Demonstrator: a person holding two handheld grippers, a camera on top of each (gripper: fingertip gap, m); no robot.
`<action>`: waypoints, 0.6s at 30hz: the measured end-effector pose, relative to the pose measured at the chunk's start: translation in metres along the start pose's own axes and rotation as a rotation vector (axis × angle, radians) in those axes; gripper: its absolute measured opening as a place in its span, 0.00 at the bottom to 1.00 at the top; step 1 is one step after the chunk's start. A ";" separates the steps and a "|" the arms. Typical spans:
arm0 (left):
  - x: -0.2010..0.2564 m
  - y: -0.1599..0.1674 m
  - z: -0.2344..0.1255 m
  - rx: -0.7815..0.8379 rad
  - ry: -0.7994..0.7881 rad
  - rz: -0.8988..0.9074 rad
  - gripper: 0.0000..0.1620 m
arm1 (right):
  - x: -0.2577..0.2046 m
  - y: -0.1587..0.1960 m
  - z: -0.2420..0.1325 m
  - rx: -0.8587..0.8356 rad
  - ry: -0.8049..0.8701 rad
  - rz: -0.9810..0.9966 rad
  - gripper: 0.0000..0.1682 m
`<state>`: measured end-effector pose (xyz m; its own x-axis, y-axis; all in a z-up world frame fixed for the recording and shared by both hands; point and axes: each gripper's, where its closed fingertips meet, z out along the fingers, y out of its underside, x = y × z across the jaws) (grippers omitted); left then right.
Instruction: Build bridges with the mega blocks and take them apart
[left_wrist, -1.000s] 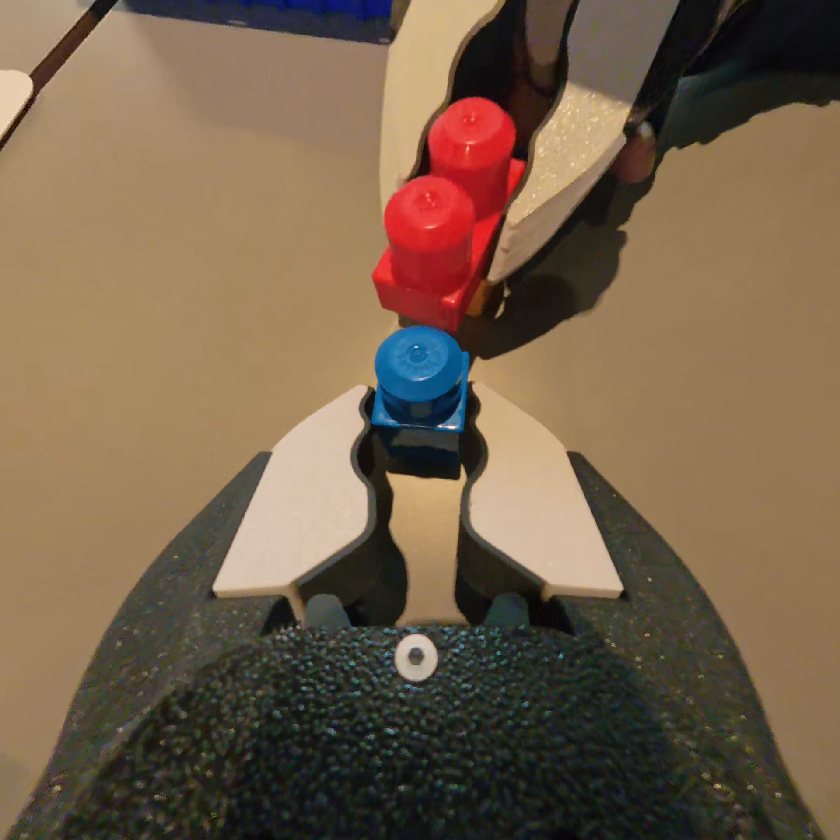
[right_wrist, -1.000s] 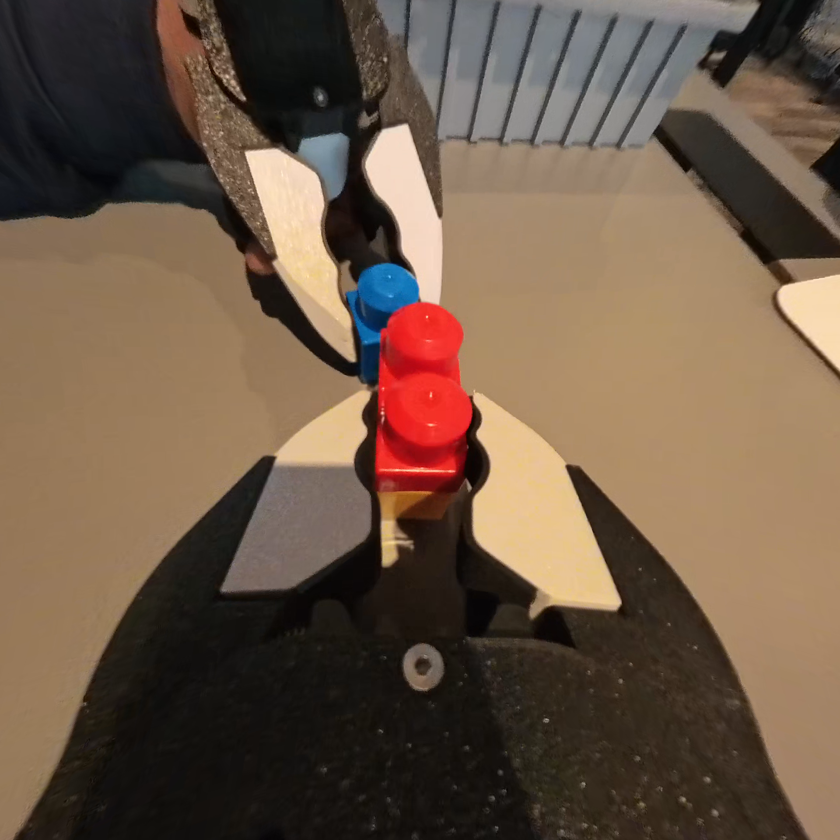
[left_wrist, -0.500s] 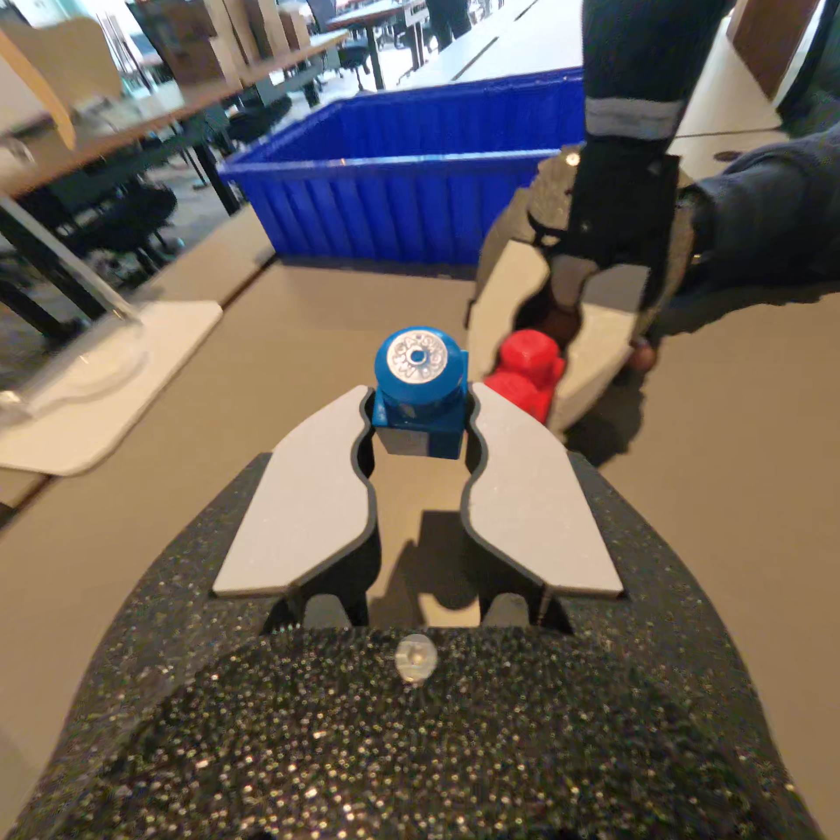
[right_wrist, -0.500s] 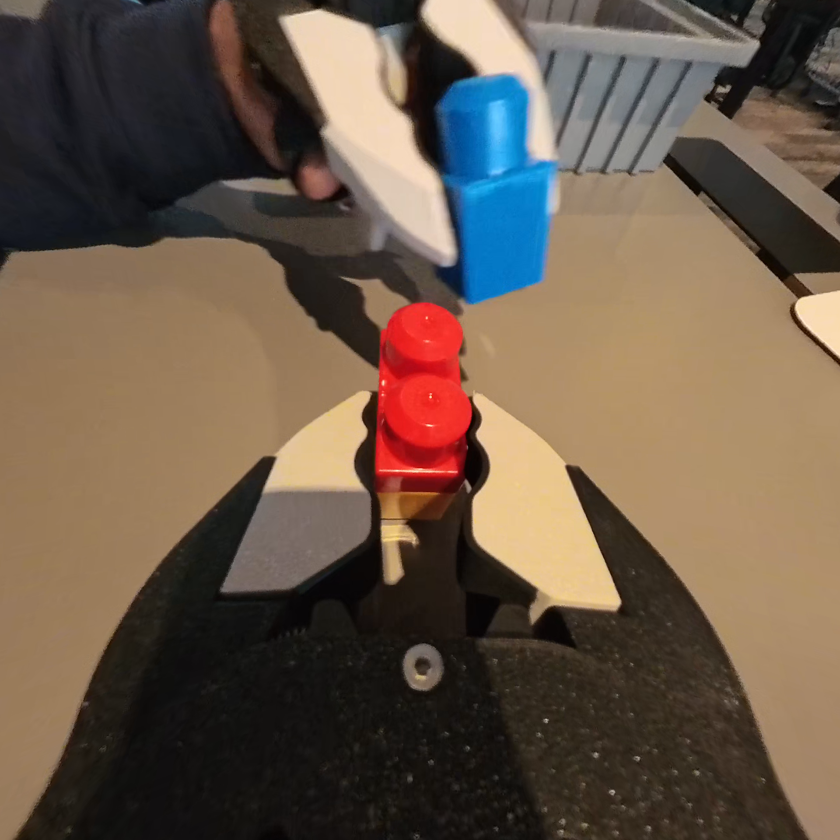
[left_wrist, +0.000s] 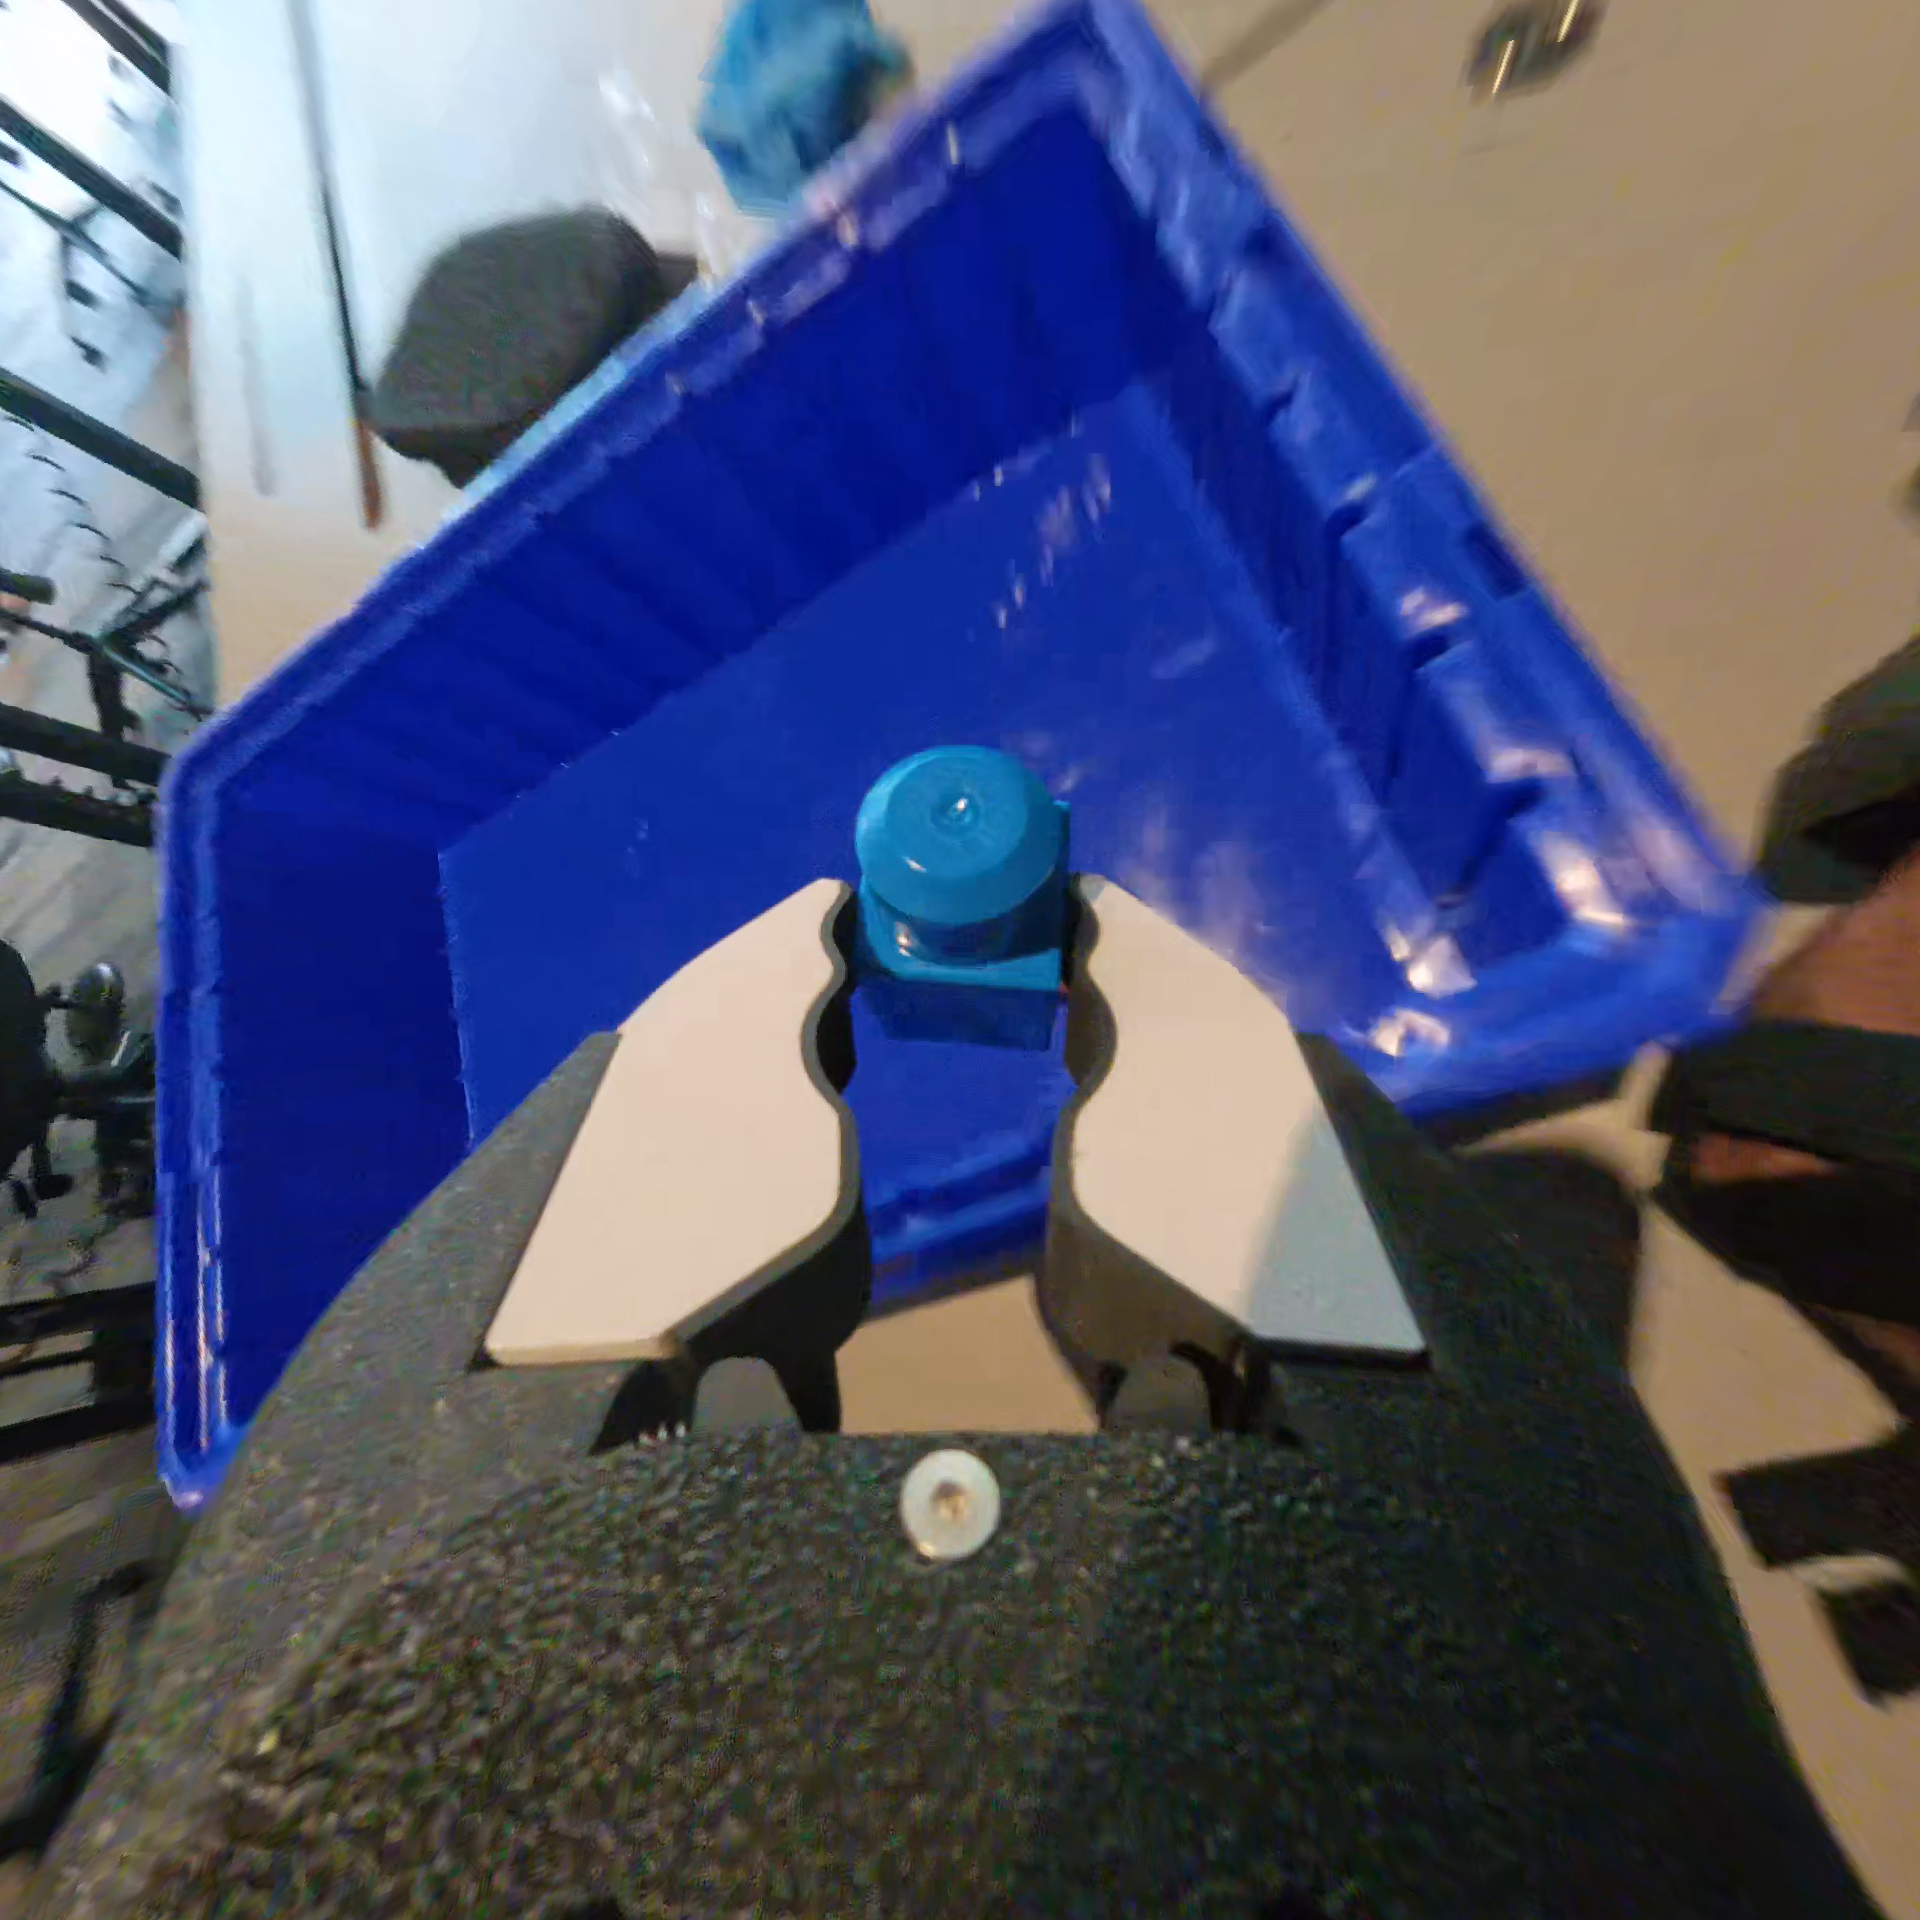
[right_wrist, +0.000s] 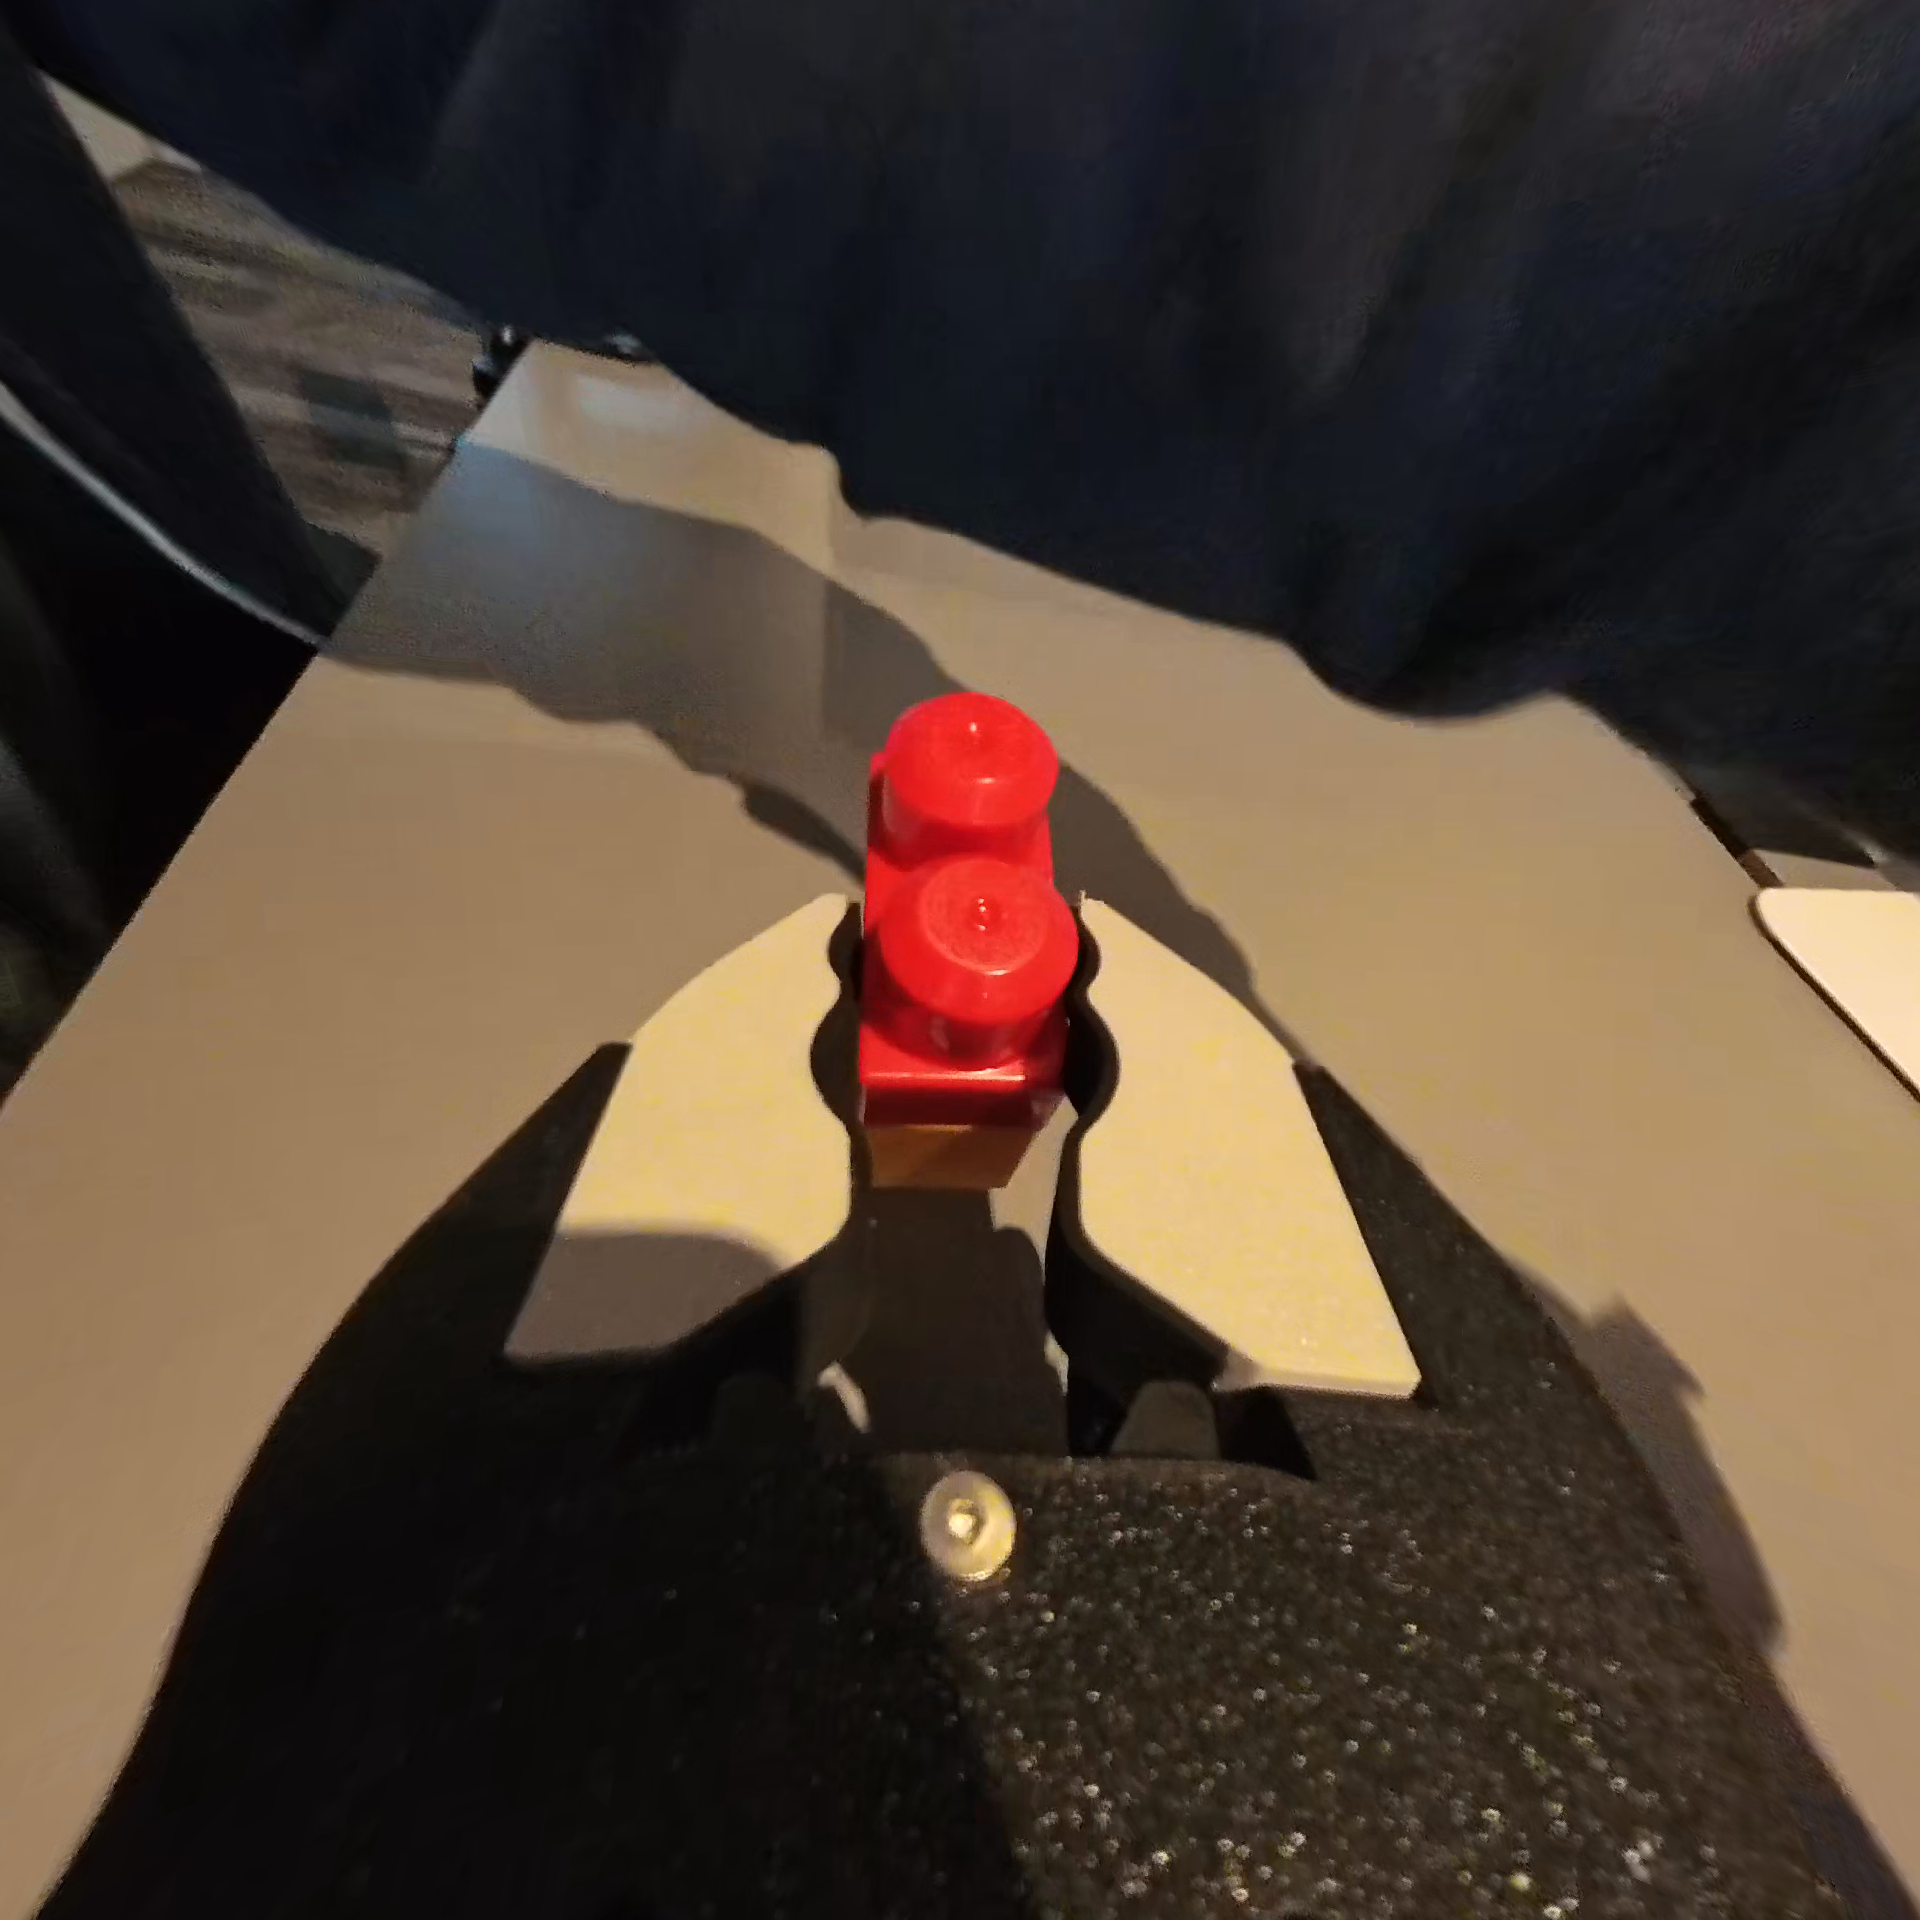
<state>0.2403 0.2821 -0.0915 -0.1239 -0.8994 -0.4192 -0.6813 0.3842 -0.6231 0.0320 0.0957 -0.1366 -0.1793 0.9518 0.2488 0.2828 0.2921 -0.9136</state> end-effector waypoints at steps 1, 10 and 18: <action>-0.006 -0.002 0.015 -0.037 0.004 0.018 0.23 | 0.003 -0.001 -0.003 0.016 0.004 0.012 0.22; -0.030 0.027 0.074 -0.398 0.116 0.049 0.23 | 0.015 -0.011 -0.016 0.110 0.000 0.093 0.22; -0.038 0.036 0.085 -0.405 0.076 0.001 0.32 | 0.019 -0.008 -0.016 0.111 0.002 0.124 0.22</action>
<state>0.2816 0.3480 -0.1542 -0.1675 -0.9175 -0.3607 -0.9081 0.2860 -0.3059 0.0419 0.1129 -0.1196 -0.1479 0.9801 0.1322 0.1969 0.1602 -0.9673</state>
